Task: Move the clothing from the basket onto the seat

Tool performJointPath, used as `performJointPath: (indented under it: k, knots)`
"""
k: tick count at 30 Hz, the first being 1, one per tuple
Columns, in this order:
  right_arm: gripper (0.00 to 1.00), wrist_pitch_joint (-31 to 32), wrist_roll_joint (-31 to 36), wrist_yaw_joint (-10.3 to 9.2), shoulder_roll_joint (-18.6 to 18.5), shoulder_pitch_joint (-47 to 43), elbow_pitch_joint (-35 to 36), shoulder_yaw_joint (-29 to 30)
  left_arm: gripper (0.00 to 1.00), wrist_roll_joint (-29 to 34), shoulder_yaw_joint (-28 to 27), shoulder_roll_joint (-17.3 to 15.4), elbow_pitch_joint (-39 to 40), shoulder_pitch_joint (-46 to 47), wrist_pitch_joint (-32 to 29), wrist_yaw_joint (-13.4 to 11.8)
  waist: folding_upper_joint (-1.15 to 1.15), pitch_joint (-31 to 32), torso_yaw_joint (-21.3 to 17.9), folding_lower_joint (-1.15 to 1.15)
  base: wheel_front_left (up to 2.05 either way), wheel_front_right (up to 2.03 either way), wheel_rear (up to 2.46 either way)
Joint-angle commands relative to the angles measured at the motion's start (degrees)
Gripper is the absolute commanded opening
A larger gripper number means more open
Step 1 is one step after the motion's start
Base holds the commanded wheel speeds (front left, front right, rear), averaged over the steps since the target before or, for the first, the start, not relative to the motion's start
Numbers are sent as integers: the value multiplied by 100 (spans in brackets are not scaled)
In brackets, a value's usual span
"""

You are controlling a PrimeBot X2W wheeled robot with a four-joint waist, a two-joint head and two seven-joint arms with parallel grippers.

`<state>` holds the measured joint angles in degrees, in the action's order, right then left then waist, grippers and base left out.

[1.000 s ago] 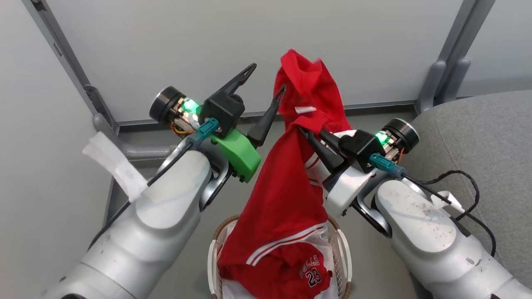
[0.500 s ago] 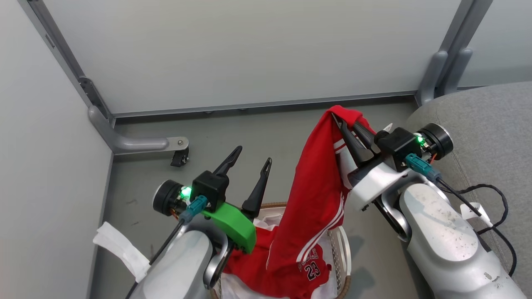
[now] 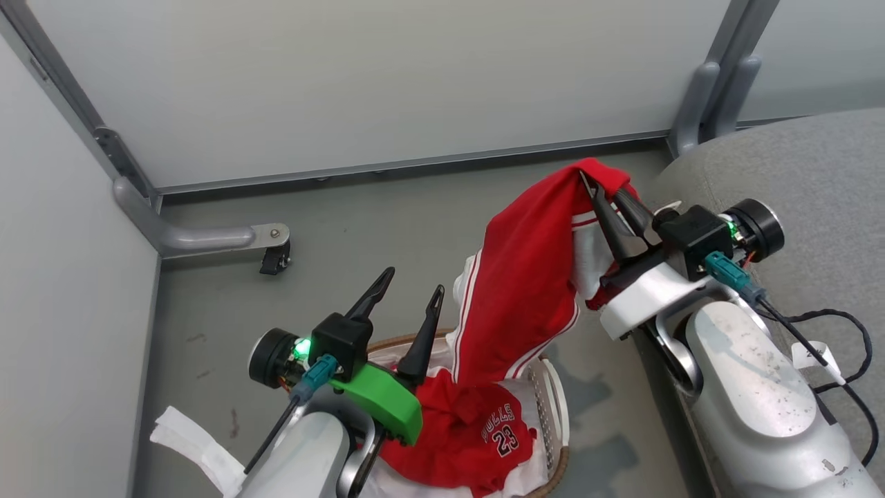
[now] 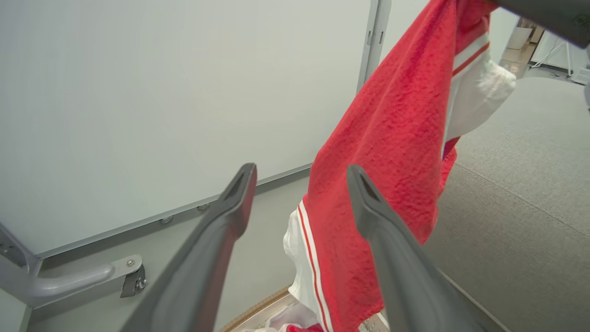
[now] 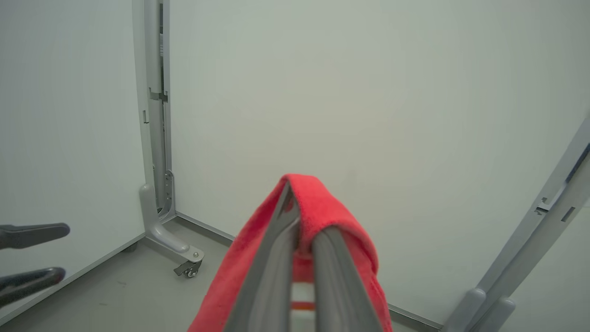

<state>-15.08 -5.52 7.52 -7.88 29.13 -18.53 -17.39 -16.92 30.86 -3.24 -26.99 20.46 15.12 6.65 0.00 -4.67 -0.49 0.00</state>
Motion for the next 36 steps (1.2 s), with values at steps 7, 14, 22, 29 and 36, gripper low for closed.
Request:
performJointPath:
  k: [7,14,22,29,36]
  knots:
    - [0,-14,158,-6,-100,-9,333,158,100,186,-106,20,234,-175,5,57,0,-142,-803,0,0,0,0]
    - [0,-14,244,-7,-200,-138,526,361,100,215,-62,26,343,-217,5,75,0,-236,-1520,0,0,0,0]
    - [0,-14,316,-6,-258,-254,671,698,100,138,157,22,424,-204,5,88,0,-326,-2056,0,0,0,0]
    - [0,-14,321,-6,-288,-222,728,996,100,181,277,22,467,-123,5,88,0,-464,-2105,0,0,0,0]
    - [0,-14,391,-6,-417,200,764,1406,100,315,319,19,473,115,5,89,0,-909,-1866,0,0,0,0]
